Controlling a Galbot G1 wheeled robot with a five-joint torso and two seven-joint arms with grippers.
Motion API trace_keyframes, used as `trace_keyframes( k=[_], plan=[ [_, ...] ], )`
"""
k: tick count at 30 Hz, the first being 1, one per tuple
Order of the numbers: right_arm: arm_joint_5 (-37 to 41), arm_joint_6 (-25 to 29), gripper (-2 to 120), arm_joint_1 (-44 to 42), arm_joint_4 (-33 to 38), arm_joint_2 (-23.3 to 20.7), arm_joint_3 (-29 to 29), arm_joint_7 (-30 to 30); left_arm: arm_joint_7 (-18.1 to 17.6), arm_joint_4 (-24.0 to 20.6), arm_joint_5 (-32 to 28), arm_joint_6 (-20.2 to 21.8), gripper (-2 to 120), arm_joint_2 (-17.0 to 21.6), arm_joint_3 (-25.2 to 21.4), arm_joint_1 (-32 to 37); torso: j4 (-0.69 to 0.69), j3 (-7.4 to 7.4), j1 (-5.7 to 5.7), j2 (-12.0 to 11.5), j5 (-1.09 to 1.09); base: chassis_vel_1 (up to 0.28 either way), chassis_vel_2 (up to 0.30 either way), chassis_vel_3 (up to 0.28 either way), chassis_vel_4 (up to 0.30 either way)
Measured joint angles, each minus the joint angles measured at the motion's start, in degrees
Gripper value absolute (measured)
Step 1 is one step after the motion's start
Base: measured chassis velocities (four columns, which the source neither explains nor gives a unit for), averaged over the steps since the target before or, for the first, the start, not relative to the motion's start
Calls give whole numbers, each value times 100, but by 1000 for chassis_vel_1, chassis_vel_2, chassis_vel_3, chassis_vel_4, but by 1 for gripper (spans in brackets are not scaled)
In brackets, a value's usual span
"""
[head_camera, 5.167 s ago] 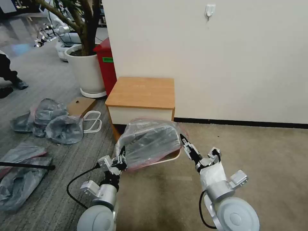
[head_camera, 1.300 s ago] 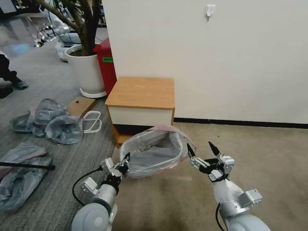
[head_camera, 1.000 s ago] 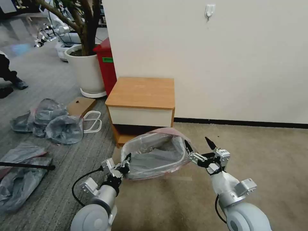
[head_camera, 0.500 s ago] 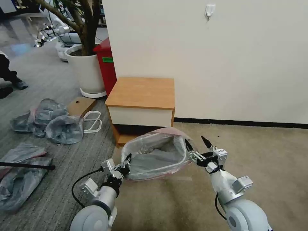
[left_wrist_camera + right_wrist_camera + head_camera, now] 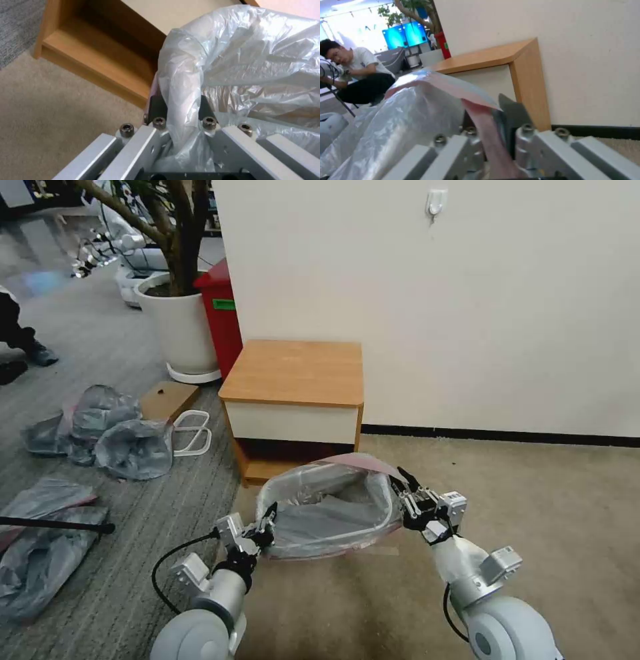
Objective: Pick up the garbage bag from the table and place it over the trash can.
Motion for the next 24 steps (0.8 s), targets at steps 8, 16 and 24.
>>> trace_keyframes(
  k=[8,16,24],
  plan=[
    [7,-9,0,49,-20,-39,-3,4,116,48,182,-4,4,44,21,27,0,0,0,0,0,0,0,0,0],
    [122,-101,0,254,-316,-152,3,48,436,32,285,-30,4,91,67,96,0,0,0,0,0,0,0,0,0],
    [122,-133,0,401,-906,-231,8,55,624,-41,104,-277,4,44,118,104,0,0,0,0,0,0,0,0,0]
  ],
)
